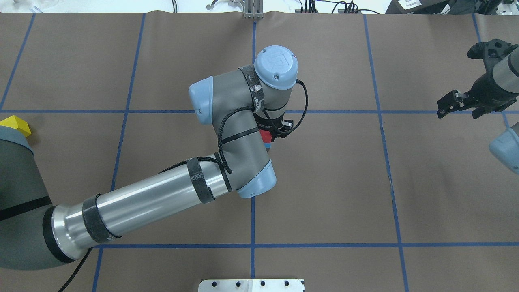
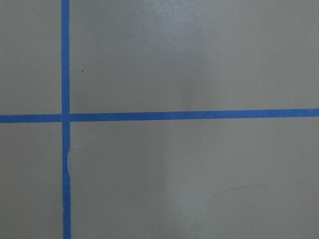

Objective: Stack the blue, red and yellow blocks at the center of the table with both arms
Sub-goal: 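Align and lower the red cube onto the light-blue cube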

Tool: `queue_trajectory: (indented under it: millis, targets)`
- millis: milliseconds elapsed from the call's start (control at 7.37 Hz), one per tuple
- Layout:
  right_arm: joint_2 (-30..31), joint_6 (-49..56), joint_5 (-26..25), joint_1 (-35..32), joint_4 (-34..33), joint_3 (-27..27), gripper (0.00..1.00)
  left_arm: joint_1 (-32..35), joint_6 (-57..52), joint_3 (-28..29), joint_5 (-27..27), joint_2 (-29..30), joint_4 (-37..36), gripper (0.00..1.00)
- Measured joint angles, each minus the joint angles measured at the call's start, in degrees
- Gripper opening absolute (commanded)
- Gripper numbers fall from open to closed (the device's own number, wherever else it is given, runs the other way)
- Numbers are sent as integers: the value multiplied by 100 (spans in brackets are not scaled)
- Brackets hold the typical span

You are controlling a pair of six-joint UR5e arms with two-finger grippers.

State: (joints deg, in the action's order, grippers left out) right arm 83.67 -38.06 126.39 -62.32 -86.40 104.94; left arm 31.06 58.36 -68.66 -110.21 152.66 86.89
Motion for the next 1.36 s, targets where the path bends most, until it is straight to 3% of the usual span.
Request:
queue_trajectory:
  millis: [1358]
  targets:
    - [0, 5, 0, 0, 0, -6, 100, -4, 0, 30, 8, -9, 120, 0]
